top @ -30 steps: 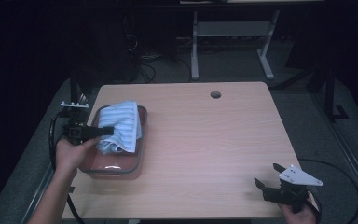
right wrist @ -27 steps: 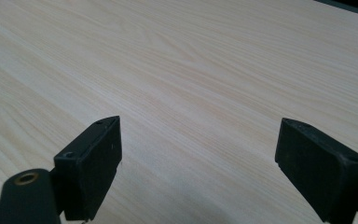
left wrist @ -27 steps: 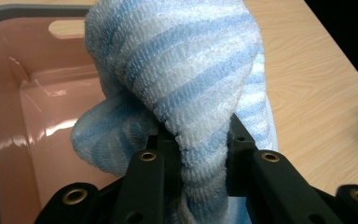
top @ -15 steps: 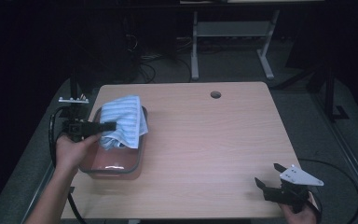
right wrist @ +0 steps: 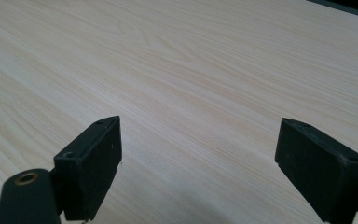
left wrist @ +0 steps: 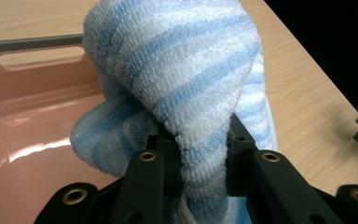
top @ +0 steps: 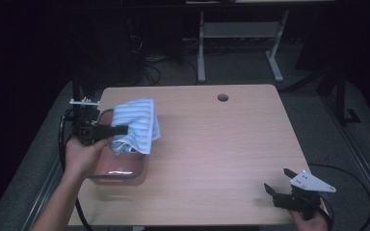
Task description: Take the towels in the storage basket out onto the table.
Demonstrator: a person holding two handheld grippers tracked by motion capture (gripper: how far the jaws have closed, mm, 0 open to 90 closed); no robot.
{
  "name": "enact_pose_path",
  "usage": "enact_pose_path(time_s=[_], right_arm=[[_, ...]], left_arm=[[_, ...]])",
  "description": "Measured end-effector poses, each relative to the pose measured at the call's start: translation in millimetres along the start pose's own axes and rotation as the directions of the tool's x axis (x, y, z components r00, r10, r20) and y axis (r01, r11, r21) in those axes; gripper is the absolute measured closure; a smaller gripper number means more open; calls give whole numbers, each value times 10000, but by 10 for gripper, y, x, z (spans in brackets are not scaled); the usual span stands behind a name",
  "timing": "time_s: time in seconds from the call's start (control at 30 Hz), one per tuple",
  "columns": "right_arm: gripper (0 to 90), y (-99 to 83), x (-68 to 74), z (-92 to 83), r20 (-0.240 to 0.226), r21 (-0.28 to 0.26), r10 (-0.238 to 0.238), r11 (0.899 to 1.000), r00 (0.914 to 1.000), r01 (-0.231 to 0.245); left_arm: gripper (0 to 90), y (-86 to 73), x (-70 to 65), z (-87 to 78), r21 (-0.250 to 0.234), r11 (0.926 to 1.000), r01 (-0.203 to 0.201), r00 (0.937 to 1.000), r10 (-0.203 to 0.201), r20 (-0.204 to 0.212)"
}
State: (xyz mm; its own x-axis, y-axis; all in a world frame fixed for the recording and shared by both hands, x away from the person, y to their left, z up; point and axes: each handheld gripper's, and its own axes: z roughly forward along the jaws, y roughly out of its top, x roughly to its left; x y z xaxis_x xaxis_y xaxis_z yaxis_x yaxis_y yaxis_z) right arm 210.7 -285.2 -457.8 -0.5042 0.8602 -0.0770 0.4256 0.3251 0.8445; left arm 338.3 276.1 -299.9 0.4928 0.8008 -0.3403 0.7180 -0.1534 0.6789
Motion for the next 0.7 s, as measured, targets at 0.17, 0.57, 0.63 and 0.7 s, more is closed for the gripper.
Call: enact_pose_path(time_s=[0.17, 0.57, 0.63, 0.7], right_arm=[[141, -1, 3, -4, -11, -10, -17, 10000, 10000, 17], [141, 2, 6, -15, -2, -30, 17, 10000, 10000, -17], [142, 4, 5, -12, -30, -32, -9, 10000, 10000, 9], [141, 4, 5, -13, -27, -41, -3, 10000, 10000, 2]], left_arm=[[729, 8, -45, 49, 118, 9999, -116, 9999, 116, 37], [729, 57, -167, 162, 274, 9990, -339, 9992, 333, 236], [729, 67, -194, 185, 325, 9985, -432, 9987, 422, 296], [728, 76, -225, 210, 326, 9983, -478, 9983, 467, 346]])
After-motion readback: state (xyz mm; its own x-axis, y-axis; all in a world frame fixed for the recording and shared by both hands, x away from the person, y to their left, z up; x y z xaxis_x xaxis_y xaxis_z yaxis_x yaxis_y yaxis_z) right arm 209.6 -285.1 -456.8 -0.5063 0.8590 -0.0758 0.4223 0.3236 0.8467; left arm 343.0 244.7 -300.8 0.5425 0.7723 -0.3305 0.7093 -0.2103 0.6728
